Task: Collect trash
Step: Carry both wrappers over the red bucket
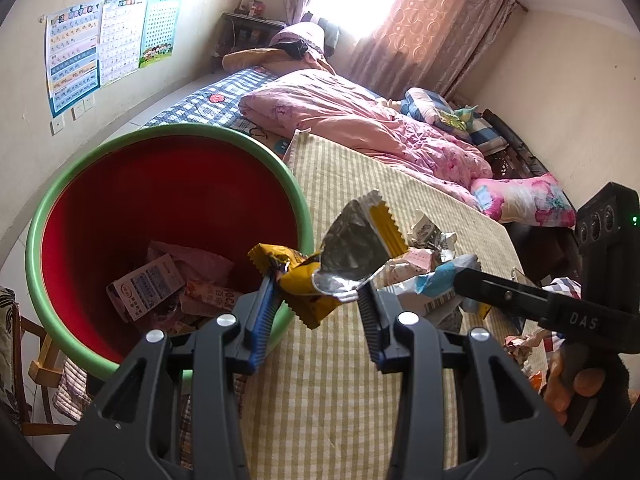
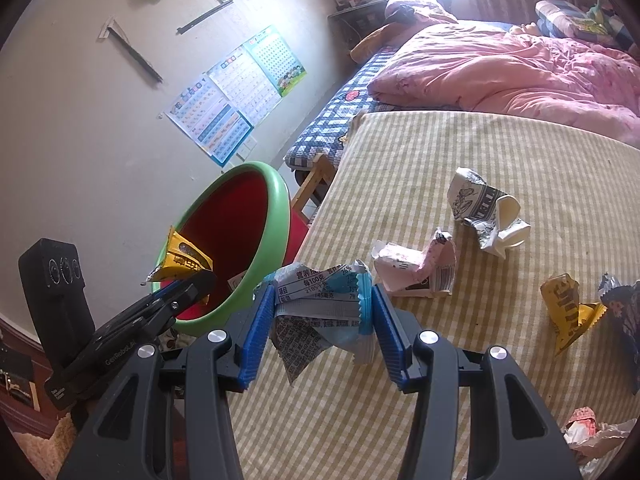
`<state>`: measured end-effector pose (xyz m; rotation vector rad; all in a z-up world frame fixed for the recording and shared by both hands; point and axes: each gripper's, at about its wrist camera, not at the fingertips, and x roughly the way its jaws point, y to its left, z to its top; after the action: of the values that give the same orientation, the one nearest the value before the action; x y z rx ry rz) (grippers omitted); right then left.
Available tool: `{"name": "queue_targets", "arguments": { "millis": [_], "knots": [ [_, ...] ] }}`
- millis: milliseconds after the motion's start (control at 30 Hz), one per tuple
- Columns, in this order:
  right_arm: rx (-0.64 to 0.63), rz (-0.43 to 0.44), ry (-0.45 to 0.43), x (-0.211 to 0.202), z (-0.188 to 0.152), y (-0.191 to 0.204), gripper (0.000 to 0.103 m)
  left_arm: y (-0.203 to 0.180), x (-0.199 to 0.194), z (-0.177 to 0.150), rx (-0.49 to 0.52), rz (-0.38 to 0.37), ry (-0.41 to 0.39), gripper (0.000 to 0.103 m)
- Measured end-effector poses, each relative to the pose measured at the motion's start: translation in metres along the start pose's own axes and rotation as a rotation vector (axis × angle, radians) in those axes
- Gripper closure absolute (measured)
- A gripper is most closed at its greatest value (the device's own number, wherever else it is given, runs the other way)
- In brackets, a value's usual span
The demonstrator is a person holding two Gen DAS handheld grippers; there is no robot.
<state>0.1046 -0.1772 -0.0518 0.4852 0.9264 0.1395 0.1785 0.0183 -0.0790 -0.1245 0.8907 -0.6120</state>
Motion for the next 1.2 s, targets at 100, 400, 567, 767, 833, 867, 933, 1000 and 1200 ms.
{"name": "queue_targets", "arguments": {
  "millis": [100, 400, 567, 767, 833, 867, 933, 1000, 1200],
  "knots": [
    [0.001, -0.005, -0.008, -0.001, 0.002, 0.002, 0.054, 0.002, -0.001, 0.003, 0.001, -0.003, -0.007, 0.066],
    [-0.009, -0.001, -0.027, 0.000, 0.010, 0.015, 0.054, 0.011, -0.002, 0.008, -0.009, 0.004, -0.013, 0.066],
    [-0.019, 0.006, -0.031, 0.004, 0.015, 0.024, 0.054, 0.019, -0.004, 0.009, -0.017, 0.009, -0.015, 0.066],
    [-0.035, 0.017, -0.047, 0.007, 0.022, 0.039, 0.054, 0.033, -0.007, 0.012, -0.032, 0.023, -0.022, 0.066],
    [-0.045, 0.021, -0.052, 0.009, 0.025, 0.044, 0.054, 0.037, -0.007, 0.014, -0.035, 0.028, -0.023, 0.066],
    [-0.049, 0.023, -0.053, 0.010, 0.025, 0.047, 0.054, 0.038, -0.007, 0.014, -0.036, 0.030, -0.023, 0.066],
    [-0.060, 0.028, -0.053, 0.014, 0.027, 0.053, 0.054, 0.042, -0.008, 0.014, -0.041, 0.037, -0.023, 0.066],
    [-0.067, 0.033, -0.051, 0.017, 0.028, 0.057, 0.054, 0.048, -0.010, 0.016, -0.045, 0.043, -0.025, 0.066],
    [-0.088, 0.045, -0.033, 0.032, 0.031, 0.070, 0.054, 0.067, -0.012, 0.018, -0.064, 0.072, -0.025, 0.066]
  ]
}}
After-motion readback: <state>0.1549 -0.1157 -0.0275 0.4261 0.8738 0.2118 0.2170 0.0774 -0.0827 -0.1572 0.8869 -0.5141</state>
